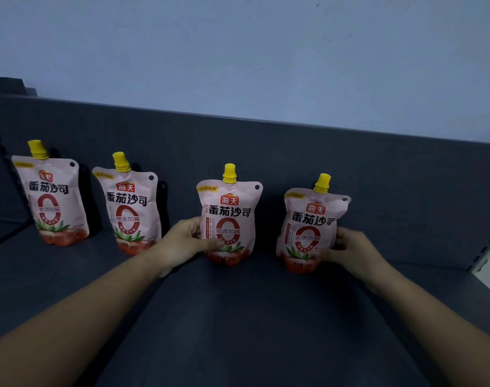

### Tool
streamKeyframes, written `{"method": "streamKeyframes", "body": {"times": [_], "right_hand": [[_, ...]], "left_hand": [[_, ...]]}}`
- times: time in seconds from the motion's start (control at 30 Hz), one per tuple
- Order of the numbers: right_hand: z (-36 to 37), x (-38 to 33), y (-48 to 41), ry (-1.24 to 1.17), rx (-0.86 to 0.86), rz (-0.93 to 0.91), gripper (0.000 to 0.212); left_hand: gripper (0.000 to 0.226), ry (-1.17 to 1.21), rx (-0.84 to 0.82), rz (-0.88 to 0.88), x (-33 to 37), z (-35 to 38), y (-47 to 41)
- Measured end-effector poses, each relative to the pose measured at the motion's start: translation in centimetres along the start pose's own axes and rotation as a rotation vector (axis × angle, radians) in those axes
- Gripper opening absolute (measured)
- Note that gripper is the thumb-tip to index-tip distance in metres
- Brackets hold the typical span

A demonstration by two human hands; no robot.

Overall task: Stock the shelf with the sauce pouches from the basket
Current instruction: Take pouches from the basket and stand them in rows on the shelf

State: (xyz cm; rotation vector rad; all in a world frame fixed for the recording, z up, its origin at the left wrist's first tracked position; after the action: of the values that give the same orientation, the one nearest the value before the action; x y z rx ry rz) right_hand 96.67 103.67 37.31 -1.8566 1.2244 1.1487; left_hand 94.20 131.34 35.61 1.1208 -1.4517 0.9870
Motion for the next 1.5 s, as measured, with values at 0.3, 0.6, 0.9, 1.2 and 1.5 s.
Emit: {"method": "streamKeyframes", "body": {"times": [0.3, 0.6, 0.9, 1.2, 1.5], "right_hand": [[-0.8, 1.0, 0.3, -0.101, 0.017, 0.019, 0.031], [-1.1, 0.7, 1.0, -0.023, -0.001, -0.007, 0.027], [-1.6, 0.3, 1.3, 0.093, -0.041, 0.055, 0.021], [-1.4, 0.6, 2.3, 0.679, -0.177, 0.349, 0.031], [11.4, -8.9, 3.1, 0.728, -0.416, -0.073, 0.018]], "left_hand": [[0.031, 0.021, 0.021, -0.023, -0.3, 0.1, 0.2], [0.03, 0.022, 0.029, -0.027, -0.2, 0.1, 0.8], [0.028, 0.048, 0.138, -0.086, -0.8, -0.2, 1.9], [0.02, -0.089, 0.293, -0.171, -1.8, -2.4, 5.9], [0.014, -0.512, 0.217, -0.123, 2.4, -3.6, 12.5]]}}
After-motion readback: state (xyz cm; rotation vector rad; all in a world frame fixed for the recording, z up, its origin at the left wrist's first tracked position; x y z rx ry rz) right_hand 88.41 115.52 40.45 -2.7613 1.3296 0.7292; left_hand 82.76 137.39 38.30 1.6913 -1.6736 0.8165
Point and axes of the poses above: each hand's wrist, its own y-axis away from the middle knuckle, its own z-axis out of the palm, x = y × z, the point moved 10 cm from there along -y, towards the middle knuckle, and after that the axes turned 9 degrees about -x, right-handed, at the moved point
